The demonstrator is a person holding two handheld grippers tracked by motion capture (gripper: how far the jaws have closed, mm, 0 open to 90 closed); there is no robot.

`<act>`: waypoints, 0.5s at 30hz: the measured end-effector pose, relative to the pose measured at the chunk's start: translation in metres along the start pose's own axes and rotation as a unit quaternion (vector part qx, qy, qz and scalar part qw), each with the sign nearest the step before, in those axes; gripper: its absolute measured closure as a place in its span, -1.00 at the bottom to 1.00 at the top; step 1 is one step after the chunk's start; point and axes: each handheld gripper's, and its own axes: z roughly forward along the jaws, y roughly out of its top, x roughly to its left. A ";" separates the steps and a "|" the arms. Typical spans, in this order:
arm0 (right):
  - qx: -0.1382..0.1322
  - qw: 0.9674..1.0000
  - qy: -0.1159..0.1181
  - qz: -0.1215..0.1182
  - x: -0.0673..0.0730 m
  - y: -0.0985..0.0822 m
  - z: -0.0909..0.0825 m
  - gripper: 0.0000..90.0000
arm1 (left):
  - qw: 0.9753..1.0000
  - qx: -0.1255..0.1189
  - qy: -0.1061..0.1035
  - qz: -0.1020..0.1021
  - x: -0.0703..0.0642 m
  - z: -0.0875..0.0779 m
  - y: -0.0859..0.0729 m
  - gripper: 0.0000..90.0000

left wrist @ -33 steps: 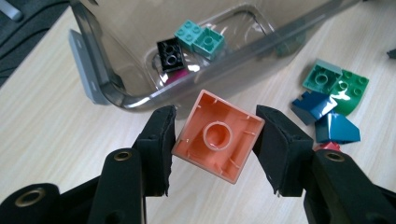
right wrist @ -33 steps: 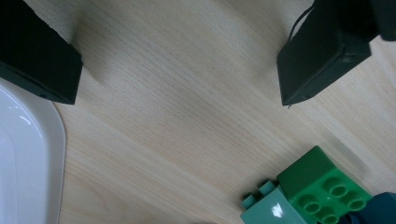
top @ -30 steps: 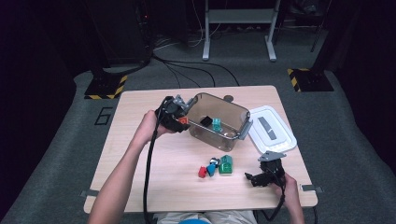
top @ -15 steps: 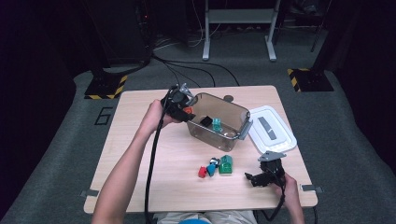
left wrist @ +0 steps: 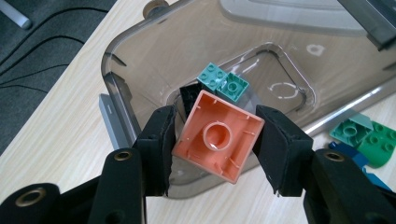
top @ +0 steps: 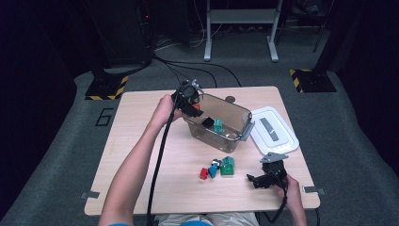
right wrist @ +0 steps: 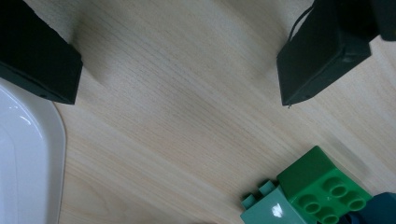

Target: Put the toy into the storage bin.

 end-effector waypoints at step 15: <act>0.000 1.000 0.000 -0.001 0.000 0.000 0.000 -1.00 | 1.000 0.015 -0.002 -0.015 0.011 0.028 0.012 0.10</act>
